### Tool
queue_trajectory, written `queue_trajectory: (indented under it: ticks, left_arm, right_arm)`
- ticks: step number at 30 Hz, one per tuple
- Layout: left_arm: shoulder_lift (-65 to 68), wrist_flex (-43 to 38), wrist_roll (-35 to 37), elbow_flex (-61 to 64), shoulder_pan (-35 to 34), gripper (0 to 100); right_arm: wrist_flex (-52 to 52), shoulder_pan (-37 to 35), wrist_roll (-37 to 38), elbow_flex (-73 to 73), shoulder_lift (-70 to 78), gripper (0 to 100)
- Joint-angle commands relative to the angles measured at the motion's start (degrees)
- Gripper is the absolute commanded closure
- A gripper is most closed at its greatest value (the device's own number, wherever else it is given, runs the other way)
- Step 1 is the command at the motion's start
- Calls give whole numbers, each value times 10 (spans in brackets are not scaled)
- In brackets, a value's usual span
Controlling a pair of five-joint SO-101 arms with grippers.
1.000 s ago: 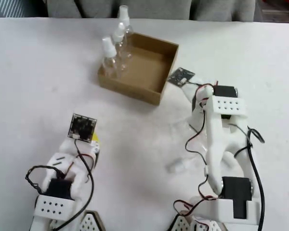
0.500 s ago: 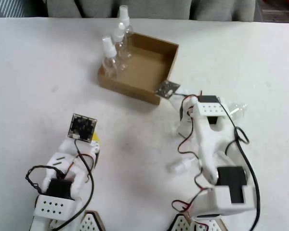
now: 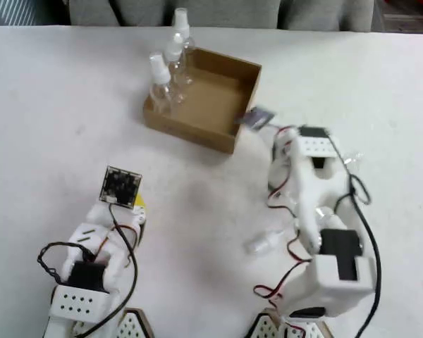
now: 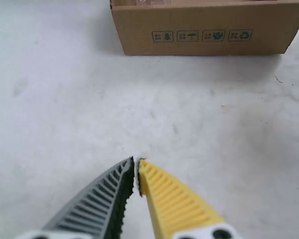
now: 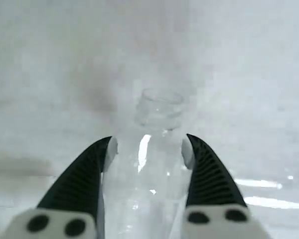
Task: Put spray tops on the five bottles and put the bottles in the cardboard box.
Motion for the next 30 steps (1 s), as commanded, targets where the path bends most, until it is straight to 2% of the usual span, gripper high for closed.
queue_trajectory:
  ticks: [1,8,12,19,23,30]
  left_arm:
    - [-12,4,-6,-3,-5,979]
    - [-12,15,-6,-3,-3,979]
    - [-12,15,-6,-3,-2,979]
    - [-12,15,-6,-3,-1,979]
    - [-12,15,-6,-3,-1,979]
    - [-12,17,-6,-3,-1,979]
  right_arm:
    - [49,60,-36,-63,-73,979]
    - [130,177,-31,-92,-132,982]
    - [134,253,25,-91,-131,982]
    - [70,345,131,-30,-131,981]
    - [3,366,148,30,-131,973]
    - [-64,367,144,82,-132,745]
